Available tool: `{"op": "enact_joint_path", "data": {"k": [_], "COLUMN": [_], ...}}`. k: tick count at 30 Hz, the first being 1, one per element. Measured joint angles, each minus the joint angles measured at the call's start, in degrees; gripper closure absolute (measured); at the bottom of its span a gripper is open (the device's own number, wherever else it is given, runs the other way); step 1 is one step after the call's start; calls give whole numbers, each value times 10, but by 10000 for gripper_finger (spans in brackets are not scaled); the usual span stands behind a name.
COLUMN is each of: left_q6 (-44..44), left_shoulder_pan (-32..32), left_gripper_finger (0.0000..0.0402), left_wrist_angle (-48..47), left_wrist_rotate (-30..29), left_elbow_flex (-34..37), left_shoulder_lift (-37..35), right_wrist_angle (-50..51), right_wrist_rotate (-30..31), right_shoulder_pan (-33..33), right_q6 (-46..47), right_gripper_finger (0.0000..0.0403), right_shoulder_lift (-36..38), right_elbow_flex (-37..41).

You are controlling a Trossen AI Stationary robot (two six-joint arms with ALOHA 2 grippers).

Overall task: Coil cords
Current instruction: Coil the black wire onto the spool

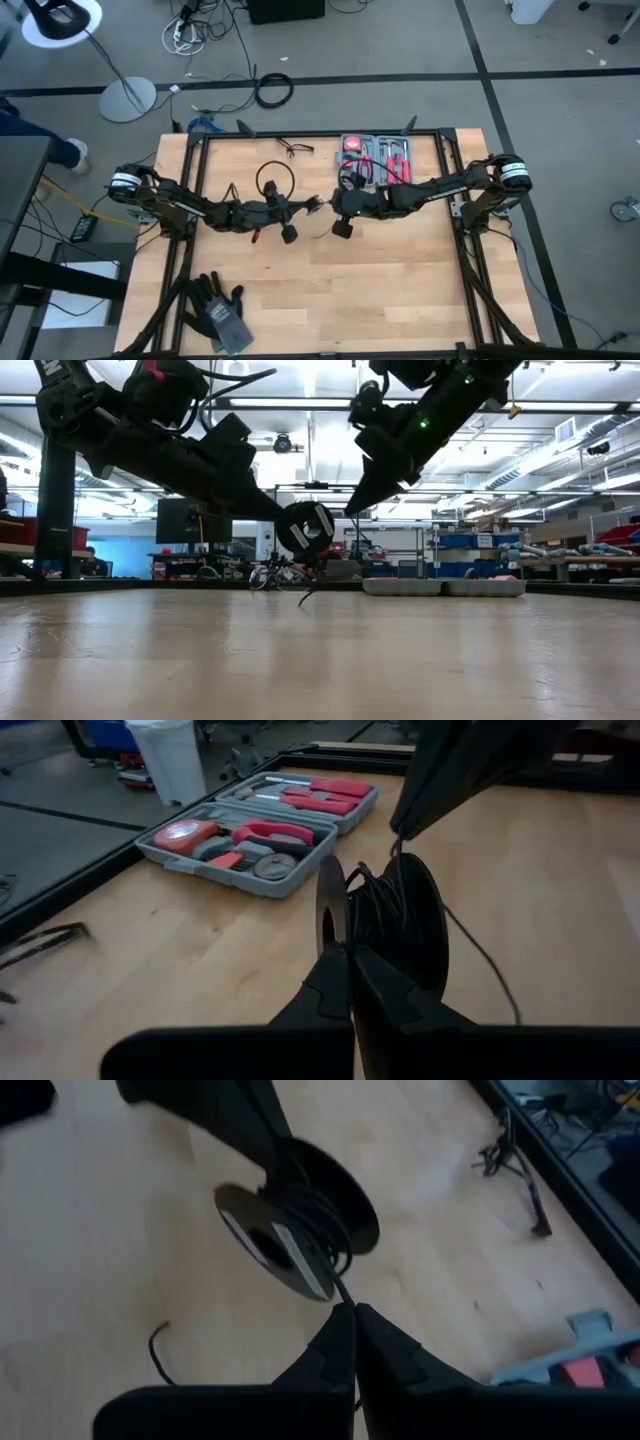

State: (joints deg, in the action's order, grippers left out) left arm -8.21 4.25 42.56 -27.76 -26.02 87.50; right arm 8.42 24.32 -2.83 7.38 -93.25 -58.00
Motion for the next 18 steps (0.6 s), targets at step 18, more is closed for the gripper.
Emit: {"op": "enact_joint_path", "data": {"k": [18], "left_q6": [-14], "left_shoulder_pan": [0], "left_gripper_finger": [401], "left_wrist_angle": [49], "left_wrist_rotate": [17], "left_elbow_flex": [18], "left_shoulder_lift": [-34], "right_wrist_angle": [211], "right_wrist_rotate": [56], "right_shoulder_pan": [-17], "right_q6": [116], "right_gripper_finger": [306], "right_shoulder_lift": [-1], "right_elbow_flex": [2]}}
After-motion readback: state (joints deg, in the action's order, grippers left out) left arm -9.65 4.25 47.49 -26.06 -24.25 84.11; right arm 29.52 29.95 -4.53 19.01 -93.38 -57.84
